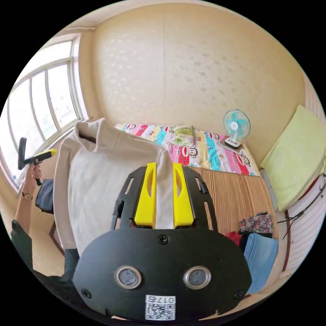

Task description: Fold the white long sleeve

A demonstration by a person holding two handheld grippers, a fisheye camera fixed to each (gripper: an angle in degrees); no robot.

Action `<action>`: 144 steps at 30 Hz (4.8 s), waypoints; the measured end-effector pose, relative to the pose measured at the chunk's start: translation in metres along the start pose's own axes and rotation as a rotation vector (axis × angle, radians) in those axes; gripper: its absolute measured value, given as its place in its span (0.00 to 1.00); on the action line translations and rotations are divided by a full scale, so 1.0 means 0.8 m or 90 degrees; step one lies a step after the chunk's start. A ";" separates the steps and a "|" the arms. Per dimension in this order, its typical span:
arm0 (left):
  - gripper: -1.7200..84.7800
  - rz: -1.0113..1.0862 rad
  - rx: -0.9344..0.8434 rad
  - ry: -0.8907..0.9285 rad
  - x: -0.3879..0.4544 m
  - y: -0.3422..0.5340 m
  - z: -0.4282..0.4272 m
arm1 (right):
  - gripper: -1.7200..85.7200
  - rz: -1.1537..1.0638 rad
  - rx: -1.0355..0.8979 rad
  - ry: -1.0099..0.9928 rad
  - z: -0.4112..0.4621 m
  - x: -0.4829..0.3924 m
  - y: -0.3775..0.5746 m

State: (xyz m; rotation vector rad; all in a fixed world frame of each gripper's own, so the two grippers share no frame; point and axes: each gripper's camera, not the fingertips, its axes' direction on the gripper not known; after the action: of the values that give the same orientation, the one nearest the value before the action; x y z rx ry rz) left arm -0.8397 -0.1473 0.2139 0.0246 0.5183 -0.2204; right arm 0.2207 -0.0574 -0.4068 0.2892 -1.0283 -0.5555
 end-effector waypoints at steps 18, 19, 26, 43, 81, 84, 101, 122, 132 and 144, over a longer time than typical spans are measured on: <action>0.13 -0.255 -0.093 0.083 -0.107 0.369 0.287 | 0.06 -0.044 -0.332 0.181 0.218 -0.015 0.405; 0.13 -0.263 -0.077 0.086 -0.111 0.370 0.280 | 0.05 0.005 -0.345 0.174 0.209 0.011 0.398; 0.14 -0.241 -0.195 0.217 -0.084 0.367 0.361 | 0.04 0.115 -0.181 -0.107 0.136 0.071 0.370; 0.09 -0.236 -0.326 0.079 -0.086 0.429 0.187 | 0.04 0.134 -0.391 -0.082 0.046 0.143 0.416; 0.16 -0.434 -0.053 -0.048 -0.212 0.453 0.001 | 0.10 -0.009 -0.231 -0.307 0.270 -0.122 0.359; 0.16 -0.481 -0.082 -0.054 -0.250 0.453 0.030 | 0.12 -0.010 -0.192 -0.322 0.202 -0.126 0.393; 0.08 -0.380 0.127 0.003 -0.199 0.455 -0.183 | 0.07 -0.602 -0.021 -0.340 0.075 -0.517 0.460; 0.16 -0.320 -0.114 0.160 -0.153 0.517 -0.037 | 0.15 0.229 -0.162 -0.172 0.104 0.163 0.398; 0.18 -0.304 -0.246 0.333 -0.187 0.537 0.060 | 0.17 0.218 -0.346 -0.096 -0.005 0.182 0.450; 0.07 -0.330 -0.222 0.515 -0.176 0.541 0.051 | 0.06 0.257 -0.270 -0.362 -0.063 0.206 0.373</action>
State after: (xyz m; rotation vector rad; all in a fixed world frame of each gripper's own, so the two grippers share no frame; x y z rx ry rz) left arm -0.8459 0.3002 0.3051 -0.3796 1.3657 -0.6334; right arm 0.4191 0.0953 -0.1699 -0.4723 -1.4355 -0.4793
